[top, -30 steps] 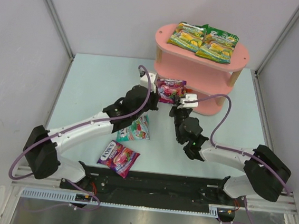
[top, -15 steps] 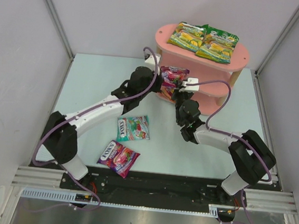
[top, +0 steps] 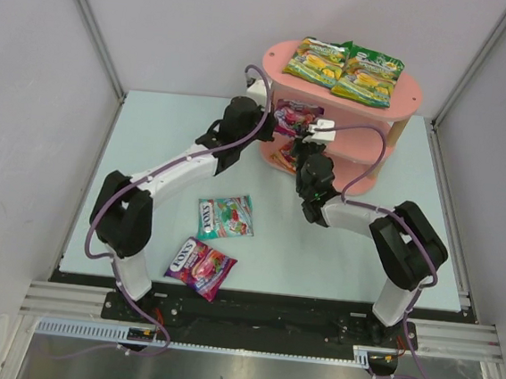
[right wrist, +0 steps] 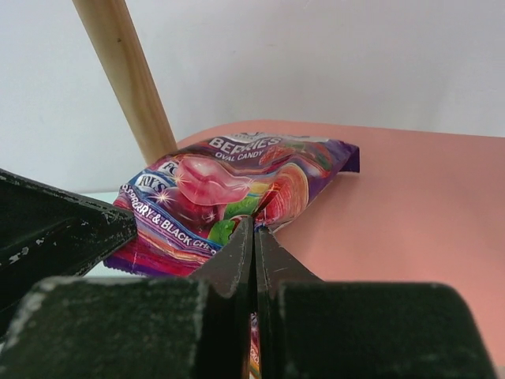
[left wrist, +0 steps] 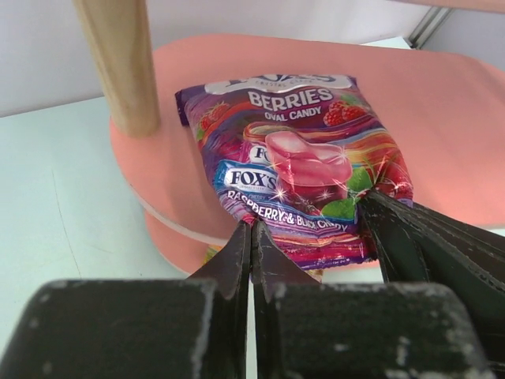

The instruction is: Place and organize the candy bags onto the shelf

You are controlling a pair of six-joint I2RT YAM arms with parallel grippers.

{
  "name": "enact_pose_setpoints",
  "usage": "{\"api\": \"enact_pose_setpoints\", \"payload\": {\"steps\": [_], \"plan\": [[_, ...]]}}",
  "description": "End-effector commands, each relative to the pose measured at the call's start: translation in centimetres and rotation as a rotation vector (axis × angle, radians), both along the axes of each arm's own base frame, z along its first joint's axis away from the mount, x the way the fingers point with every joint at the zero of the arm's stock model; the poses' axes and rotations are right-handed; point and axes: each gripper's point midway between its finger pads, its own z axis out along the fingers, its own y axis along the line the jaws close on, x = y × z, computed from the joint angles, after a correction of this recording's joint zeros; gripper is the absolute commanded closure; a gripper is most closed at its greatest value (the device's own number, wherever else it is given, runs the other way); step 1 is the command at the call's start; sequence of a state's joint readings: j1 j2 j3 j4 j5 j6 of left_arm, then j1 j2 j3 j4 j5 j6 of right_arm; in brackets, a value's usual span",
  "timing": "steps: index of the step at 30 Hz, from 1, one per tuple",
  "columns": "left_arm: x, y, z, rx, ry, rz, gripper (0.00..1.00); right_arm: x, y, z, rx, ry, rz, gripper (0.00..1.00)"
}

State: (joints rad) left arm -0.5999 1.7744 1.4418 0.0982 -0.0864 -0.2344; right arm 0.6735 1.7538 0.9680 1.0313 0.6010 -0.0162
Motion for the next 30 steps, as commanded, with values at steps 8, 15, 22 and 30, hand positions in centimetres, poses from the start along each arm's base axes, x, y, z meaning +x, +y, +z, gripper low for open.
{"api": "enact_pose_setpoints", "payload": {"steps": [8,15,22,30], "plan": [[3.8,0.1,1.5,-0.060,-0.068,-0.048,1.00,2.2,0.8,2.0,0.095,-0.096,0.003,1.00],[4.9,0.0,0.9,-0.060,-0.056,-0.057,1.00,2.6,0.5,2.2,0.099,-0.107,-0.011,1.00],[4.1,0.1,0.5,-0.071,-0.048,-0.070,0.97,2.7,0.0,2.0,0.102,-0.100,-0.031,0.86],[2.9,1.0,0.7,-0.081,-0.051,-0.060,0.60,2.5,-0.9,2.1,0.110,-0.083,-0.084,0.47]]}}
